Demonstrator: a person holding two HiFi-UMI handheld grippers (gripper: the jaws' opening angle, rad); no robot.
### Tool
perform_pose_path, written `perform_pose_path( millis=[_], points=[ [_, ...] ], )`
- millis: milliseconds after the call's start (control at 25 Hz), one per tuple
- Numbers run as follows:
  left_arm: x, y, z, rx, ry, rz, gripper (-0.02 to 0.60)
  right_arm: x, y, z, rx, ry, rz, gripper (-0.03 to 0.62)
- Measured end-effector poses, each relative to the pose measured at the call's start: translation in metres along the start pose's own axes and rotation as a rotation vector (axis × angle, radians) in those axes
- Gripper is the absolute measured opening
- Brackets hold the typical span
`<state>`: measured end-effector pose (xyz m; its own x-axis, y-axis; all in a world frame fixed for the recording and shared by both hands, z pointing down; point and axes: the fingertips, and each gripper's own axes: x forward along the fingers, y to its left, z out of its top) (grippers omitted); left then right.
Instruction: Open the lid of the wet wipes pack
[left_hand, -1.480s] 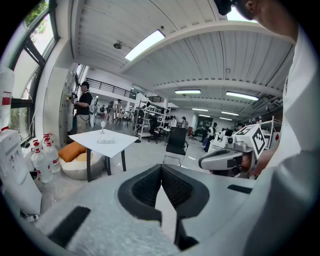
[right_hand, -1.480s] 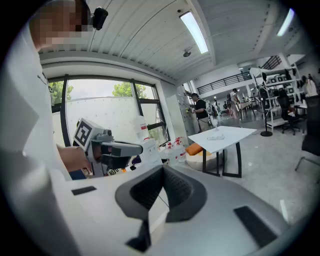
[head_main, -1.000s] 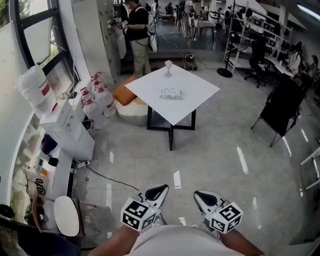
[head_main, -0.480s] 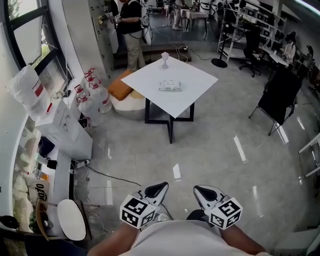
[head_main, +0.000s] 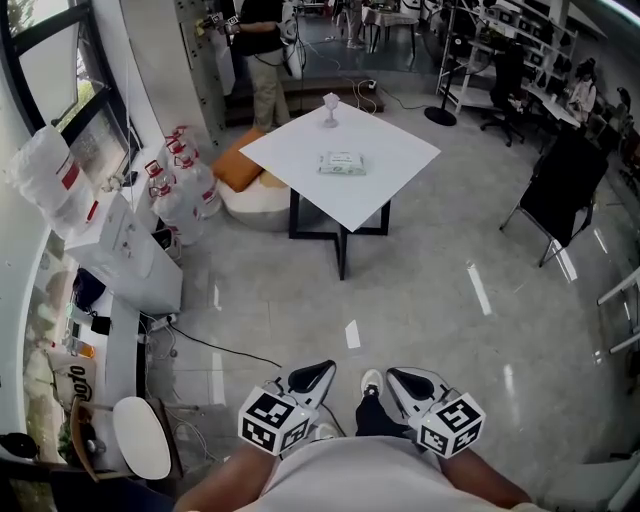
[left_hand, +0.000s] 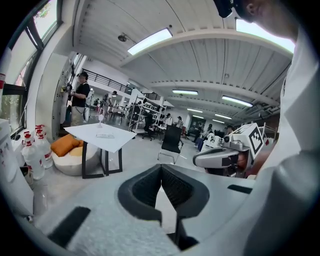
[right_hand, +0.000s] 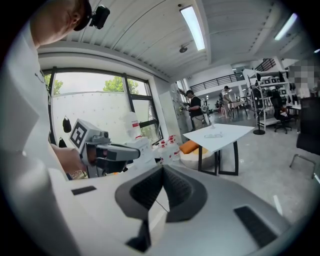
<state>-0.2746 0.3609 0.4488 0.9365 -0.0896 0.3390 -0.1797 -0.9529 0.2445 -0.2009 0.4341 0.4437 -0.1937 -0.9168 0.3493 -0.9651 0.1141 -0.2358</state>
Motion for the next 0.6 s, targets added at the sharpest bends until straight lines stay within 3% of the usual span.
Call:
perform_pose_path(
  millis=[200,600],
  points=[
    [0.019,0.028,0.012,-0.032,-0.003,0.059,0.008,0.019,-0.044,0.014,0.041,-0.014,-0.015,0.006],
    [0.098,0.076,0.071,-0.010,-0.026,0.117,0.008,0.079,-0.123,0.071,0.021,-0.044,0.074,0.006]
  ],
)
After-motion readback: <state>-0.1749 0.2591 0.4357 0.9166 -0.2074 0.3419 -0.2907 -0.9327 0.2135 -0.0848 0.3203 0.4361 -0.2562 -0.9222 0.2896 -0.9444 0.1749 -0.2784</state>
